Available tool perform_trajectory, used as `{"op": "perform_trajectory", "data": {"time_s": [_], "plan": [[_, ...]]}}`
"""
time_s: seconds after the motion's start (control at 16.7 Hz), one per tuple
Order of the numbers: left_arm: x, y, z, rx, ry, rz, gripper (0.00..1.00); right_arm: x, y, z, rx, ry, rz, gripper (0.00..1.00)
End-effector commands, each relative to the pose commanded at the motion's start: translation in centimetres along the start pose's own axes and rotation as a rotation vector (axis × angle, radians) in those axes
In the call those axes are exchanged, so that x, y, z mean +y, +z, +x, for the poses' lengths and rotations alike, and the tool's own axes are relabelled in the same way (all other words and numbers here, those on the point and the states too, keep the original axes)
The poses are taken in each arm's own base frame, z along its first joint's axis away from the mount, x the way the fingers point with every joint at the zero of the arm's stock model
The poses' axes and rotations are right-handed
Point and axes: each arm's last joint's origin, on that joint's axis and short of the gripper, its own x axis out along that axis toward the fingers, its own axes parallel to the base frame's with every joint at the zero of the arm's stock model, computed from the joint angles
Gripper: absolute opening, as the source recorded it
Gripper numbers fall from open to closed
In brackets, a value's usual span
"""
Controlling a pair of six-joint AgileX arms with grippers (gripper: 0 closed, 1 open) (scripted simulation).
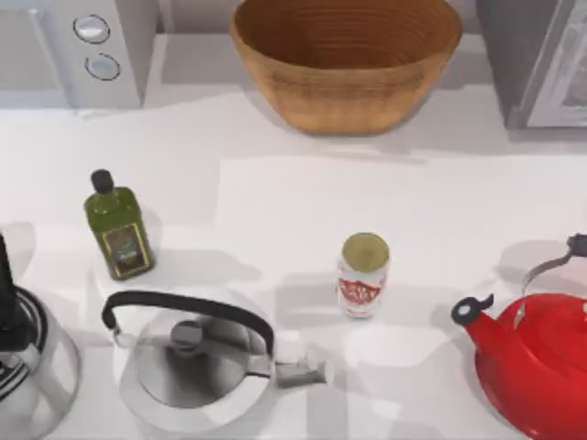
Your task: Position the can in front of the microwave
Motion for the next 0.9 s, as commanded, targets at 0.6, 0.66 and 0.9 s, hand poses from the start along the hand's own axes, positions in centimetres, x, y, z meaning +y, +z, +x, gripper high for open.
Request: {"op": "perform_trajectory", "data": {"time_s": [0.6,0.66,0.9], "plan": [[-1.4,6.3,1.0,0.211,-0.126,0.014,1.00,0.0,0.0,0.0,0.000,0.000,0.000,1.00],[-1.9,7.6,1.5,0.263,-0.156,0.022,1.00,0.0,0.0,0.0,0.000,0.000,0.000,1.00],[-4.7,12.5,5.1,0.507,-0.293,0.074,1.00,0.0,0.0,0.0,0.000,0.000,0.000,1.00]]}}
